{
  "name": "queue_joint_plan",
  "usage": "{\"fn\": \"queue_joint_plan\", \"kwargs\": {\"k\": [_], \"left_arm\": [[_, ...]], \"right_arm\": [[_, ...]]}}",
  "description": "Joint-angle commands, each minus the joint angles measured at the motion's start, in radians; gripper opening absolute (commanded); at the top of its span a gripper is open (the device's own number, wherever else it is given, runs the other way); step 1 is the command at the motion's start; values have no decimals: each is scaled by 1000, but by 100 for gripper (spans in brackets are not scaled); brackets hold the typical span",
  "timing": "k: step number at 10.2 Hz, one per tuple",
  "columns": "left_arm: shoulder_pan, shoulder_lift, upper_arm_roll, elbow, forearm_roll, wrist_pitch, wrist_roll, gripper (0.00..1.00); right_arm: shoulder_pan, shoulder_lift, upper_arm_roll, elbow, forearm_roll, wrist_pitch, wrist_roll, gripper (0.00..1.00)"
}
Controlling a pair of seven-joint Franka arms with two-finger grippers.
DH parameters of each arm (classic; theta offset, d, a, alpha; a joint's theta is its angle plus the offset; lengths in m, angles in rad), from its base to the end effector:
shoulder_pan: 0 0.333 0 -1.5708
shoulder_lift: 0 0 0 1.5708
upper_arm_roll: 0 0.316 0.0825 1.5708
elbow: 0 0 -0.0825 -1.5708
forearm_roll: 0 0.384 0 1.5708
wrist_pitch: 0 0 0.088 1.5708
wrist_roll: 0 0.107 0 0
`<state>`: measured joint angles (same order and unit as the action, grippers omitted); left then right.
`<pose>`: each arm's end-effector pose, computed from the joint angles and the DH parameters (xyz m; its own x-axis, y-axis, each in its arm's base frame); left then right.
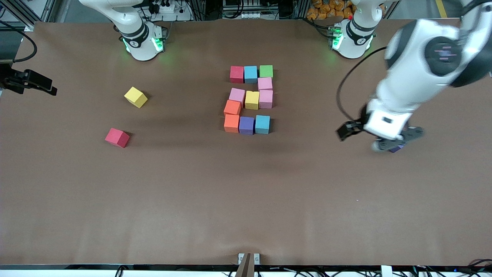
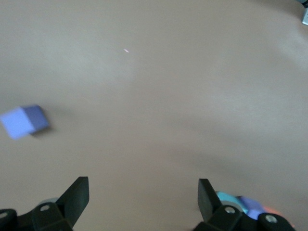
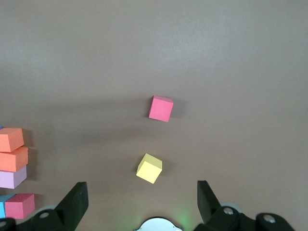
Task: Form number 2 with 11 blocks
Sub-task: 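Release the cyan cube and withdraw the left gripper to rest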
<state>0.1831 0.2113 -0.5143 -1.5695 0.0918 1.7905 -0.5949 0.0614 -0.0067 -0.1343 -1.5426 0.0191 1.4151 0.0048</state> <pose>0.6007 -0.1699 0.5343 0.9668 0.2543 0.0236 0.2535 -0.9668 0.0318 0.5345 -0.0370 0.6286 0.9899 -0.0740 -0.1206 -0.0769 -0.9968 -0.0194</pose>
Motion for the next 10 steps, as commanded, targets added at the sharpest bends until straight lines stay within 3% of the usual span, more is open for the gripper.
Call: {"fn": "queue_joint_plan", "kwargs": {"k": [1,3,4,5,8,10], "left_arm": [[-17,-84,144,31,-53,-92,205,100],[-210,-151,431,22,-112,-121,314,100],[-264,-174,503,22,-113,-147,343,100],[-272,-199,516,22,-110,-164,348,100],[-387,-237,666,20,-101,-186,391,100],[-390,-234,666,5,-102,-200,449,100]], "right_arm": [[-20,-27,13,-27,18,4,12,100],[-20,-27,13,-27,16,2,12,100],[-20,-27,15,-25,16,2,12,100],[-20,-27,15,-25,16,2,12,100],[-20,-27,15,-25,16,-1,12,100],[-20,-27,15,-25,16,-1,12,100]]}}
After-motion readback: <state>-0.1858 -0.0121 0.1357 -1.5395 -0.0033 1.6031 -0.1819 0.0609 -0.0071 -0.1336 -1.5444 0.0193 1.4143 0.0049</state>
